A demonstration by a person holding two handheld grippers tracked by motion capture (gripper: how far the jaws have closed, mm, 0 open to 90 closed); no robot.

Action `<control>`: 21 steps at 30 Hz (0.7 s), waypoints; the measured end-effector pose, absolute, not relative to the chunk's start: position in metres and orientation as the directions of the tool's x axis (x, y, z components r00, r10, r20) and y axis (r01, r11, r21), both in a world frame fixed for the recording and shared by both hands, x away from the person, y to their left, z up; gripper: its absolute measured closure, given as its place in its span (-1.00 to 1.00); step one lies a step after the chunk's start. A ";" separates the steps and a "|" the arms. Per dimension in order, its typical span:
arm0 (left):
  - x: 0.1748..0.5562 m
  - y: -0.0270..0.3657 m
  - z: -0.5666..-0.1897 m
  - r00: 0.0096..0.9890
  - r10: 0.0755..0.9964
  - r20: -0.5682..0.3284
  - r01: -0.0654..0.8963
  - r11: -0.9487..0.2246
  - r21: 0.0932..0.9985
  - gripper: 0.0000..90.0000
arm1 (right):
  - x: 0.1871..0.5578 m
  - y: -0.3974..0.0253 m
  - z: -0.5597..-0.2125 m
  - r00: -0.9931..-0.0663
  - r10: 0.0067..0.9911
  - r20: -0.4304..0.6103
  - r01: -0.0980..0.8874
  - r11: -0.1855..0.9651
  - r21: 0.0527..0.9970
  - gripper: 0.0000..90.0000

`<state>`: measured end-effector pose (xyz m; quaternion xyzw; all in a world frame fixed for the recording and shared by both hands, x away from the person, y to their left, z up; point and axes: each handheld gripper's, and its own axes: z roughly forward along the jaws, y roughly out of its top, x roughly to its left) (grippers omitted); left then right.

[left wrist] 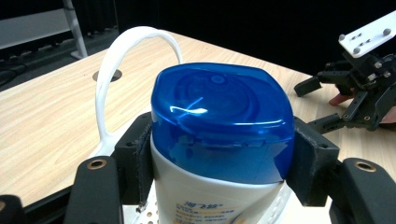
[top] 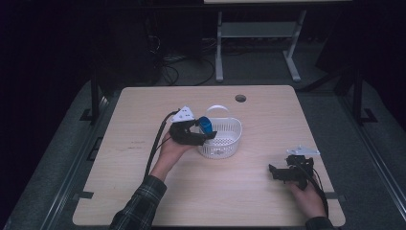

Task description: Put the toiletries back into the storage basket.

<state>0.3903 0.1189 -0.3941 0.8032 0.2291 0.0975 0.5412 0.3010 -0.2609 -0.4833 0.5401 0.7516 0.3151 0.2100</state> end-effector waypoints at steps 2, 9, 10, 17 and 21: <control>0.390 0.119 -0.394 0.876 0.472 -0.094 0.261 -0.302 0.917 -0.24 | 0.301 -0.261 -0.483 -0.328 0.944 0.025 0.680 0.218 0.700 -0.98; 0.390 0.119 -0.394 0.870 0.485 -0.086 0.265 -0.314 0.912 -0.52 | 0.301 -0.261 -0.483 -0.328 0.944 0.025 0.680 0.218 0.700 -0.98; 0.391 0.120 -0.394 0.870 0.484 -0.089 0.268 -0.312 0.911 -0.52 | 0.301 -0.261 -0.483 -0.328 0.944 0.025 0.680 0.218 0.700 -0.98; 0.390 0.122 -0.392 0.871 0.485 -0.078 0.265 -0.331 0.906 -0.71 | 0.301 -0.261 -0.483 -0.328 0.944 0.025 0.680 0.218 0.701 -0.98; 0.390 0.124 -0.389 0.870 0.490 -0.058 0.262 -0.359 0.896 -0.71 | 0.301 -0.261 -0.483 -0.328 0.944 0.026 0.681 0.217 0.700 -0.98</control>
